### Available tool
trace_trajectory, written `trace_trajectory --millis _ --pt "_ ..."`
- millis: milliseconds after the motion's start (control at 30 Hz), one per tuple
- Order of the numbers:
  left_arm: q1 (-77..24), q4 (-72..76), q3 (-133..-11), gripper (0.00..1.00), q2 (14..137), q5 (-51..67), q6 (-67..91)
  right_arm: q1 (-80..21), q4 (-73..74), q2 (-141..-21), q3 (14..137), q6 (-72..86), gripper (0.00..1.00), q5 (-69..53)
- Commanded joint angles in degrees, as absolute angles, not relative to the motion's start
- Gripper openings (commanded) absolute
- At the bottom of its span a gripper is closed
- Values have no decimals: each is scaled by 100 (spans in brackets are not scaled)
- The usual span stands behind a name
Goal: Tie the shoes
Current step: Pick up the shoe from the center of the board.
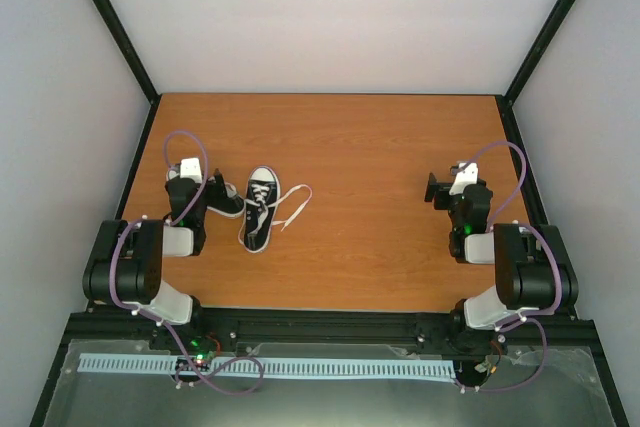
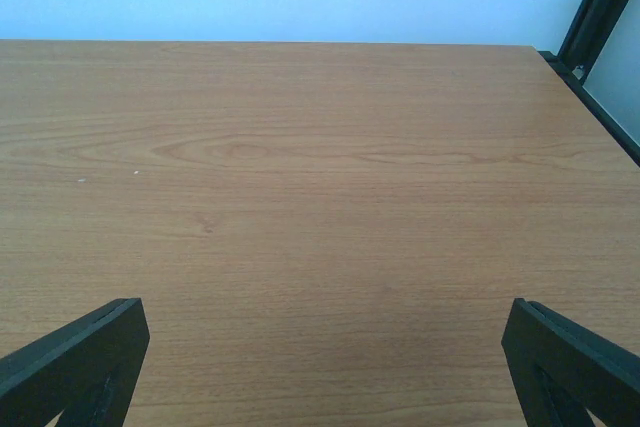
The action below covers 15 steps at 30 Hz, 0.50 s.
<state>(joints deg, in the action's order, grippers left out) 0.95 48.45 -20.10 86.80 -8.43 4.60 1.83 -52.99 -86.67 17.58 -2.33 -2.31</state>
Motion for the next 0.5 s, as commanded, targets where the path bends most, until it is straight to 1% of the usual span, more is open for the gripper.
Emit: trace_trajectory --millis 0,200,233,267,300,333,367,433,467 --pt "72 5229 -2176 100 8719 -782 369 149 -5691 -8728 1858 -290 100 -186" --pt "73 5192 -2200 100 8677 -741 355 147 -5674 -8706 1861 -303 100 -215" --pt "80 4796 -2374 100 8575 -654 328 149 -5326 -8599 1982 -278 100 -184" --pt "84 4127 -2683 100 8415 -575 291 149 -4652 -8416 2417 -191 100 -14" --pt "92 3170 -3163 100 8237 -411 218 154 -3673 -8270 2894 -47 100 201" --pt "100 2227 -3719 100 8133 -139 -98 164 -3013 -8144 3212 144 100 311" --pt "99 1534 -4178 100 8062 103 -428 167 -2696 -7994 3396 225 100 227" --pt "109 396 -4850 100 7926 426 -1028 163 -2301 -7690 3650 462 100 -349" --pt "106 -190 -5144 100 7845 807 -1418 166 -2033 -7570 3818 584 100 -657"
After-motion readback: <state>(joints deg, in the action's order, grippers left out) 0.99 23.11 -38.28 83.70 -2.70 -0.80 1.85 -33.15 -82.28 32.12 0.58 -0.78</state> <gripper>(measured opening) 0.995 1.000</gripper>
